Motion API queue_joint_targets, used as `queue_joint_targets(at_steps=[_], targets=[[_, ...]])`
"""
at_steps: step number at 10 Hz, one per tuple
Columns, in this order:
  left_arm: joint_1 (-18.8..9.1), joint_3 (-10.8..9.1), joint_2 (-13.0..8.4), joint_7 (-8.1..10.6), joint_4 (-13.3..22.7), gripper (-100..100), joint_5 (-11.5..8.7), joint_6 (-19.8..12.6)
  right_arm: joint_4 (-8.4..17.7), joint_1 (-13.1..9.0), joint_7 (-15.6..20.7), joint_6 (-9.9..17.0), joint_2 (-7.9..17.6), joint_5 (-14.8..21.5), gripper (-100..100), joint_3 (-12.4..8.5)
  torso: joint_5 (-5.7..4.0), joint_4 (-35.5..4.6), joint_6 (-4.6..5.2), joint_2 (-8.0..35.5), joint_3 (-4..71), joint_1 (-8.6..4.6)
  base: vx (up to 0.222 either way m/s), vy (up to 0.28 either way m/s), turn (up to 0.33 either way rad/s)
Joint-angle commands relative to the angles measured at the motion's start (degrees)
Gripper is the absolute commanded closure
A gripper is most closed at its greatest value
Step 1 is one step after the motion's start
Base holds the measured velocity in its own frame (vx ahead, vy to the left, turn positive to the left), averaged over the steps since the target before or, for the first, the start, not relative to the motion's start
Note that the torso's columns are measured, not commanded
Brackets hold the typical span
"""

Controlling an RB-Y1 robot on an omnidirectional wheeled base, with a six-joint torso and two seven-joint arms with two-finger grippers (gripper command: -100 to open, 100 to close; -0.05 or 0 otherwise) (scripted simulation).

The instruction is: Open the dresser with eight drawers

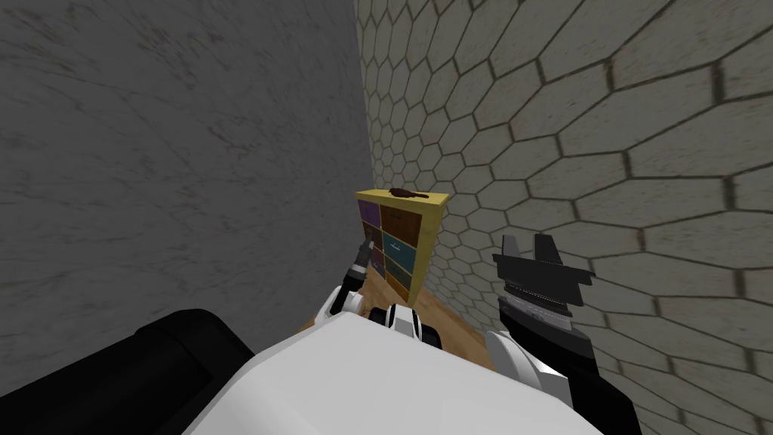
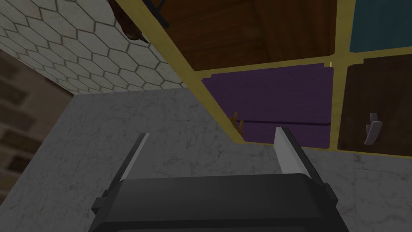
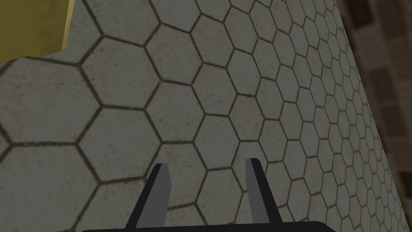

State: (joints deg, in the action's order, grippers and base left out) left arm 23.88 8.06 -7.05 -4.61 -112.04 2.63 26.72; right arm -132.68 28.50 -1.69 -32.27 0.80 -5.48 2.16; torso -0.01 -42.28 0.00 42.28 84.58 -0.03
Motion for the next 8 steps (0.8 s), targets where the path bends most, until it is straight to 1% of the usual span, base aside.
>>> queue_joint_targets(at_steps=[1,4,6,8], targets=[[-1.16,0.59,0.59,-0.05,2.78,-100,0.36,-0.13,0.00,0.00,0.00,0.00,0.00,0.00,0,0.00,0.01,-0.01,0.00,0.01,-0.01,0.04,0.015,-0.013,-0.050],[-2.47,1.70,0.78,-0.05,7.04,-100,0.94,-0.20,0.00,0.00,0.00,0.00,0.00,0.00,0,0.00,0.01,0.00,-0.01,0.00,0.00,0.03,0.019,-0.018,-0.073],[-3.00,2.15,0.63,-0.05,8.77,-100,1.18,-0.22,0.00,0.00,0.00,0.00,0.00,0.00,0,0.00,0.01,0.00,0.01,0.01,-0.01,0.02,0.018,-0.016,-0.066],[-4.17,3.13,0.35,-0.05,12.59,-100,1.70,-0.28,0.00,0.00,0.00,0.00,0.00,0.00,0,0.00,0.01,0.00,0.00,0.00,-0.01,0.04,0.023,-0.019,-0.099]])
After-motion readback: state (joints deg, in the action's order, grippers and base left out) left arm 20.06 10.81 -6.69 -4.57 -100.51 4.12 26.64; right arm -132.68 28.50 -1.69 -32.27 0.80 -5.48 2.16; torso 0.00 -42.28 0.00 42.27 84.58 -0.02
